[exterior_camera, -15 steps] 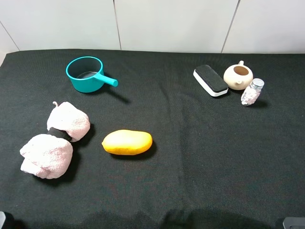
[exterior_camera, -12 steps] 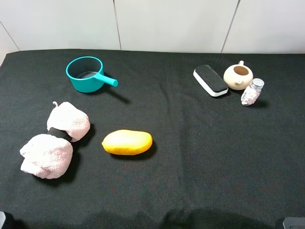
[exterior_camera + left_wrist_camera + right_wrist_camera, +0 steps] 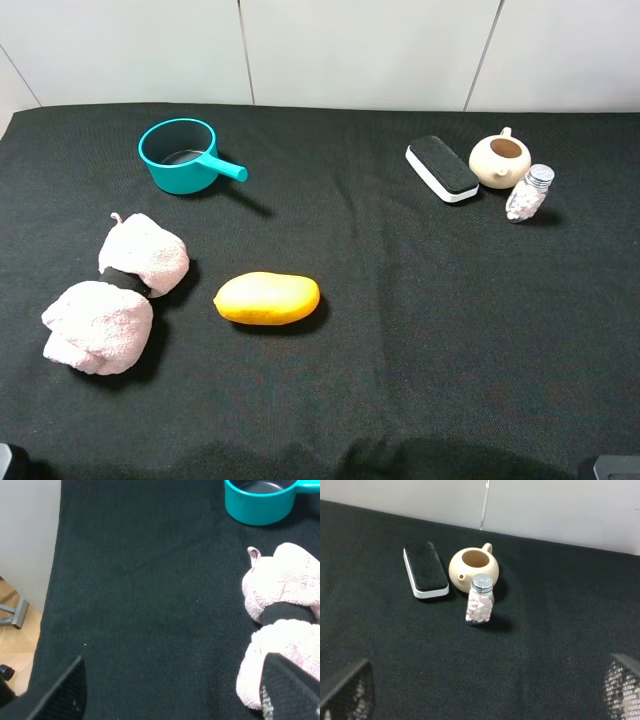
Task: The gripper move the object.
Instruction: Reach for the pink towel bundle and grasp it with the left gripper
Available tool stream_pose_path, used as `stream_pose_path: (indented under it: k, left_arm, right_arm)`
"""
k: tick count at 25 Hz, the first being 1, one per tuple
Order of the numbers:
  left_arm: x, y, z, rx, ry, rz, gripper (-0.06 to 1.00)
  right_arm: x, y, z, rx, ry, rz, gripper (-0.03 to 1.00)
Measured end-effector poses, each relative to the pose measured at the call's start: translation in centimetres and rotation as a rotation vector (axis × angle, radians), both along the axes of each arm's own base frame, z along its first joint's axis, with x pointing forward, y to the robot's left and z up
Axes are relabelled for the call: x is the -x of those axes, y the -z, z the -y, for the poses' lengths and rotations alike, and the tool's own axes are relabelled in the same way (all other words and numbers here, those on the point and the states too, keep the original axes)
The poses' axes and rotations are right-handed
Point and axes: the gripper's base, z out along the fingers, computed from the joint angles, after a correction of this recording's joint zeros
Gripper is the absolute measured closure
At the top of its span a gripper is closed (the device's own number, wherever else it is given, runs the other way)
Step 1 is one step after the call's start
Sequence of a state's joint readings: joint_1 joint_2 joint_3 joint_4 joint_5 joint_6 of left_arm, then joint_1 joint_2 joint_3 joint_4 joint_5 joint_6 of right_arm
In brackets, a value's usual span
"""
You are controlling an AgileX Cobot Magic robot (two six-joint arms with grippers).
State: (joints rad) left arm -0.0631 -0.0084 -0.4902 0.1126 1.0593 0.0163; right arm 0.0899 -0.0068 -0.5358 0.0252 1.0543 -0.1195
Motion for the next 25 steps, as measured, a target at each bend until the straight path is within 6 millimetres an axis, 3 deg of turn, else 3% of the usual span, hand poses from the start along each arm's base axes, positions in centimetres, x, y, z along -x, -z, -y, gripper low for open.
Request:
stream_pose_path:
  k: [25]
  left_arm:
    - [0.0,0.0,-0.01,-0.001,0.0,0.0,0.18]
  right_arm:
    - [0.0,-0.01,0.0,0.0,0.0,0.001,0.27]
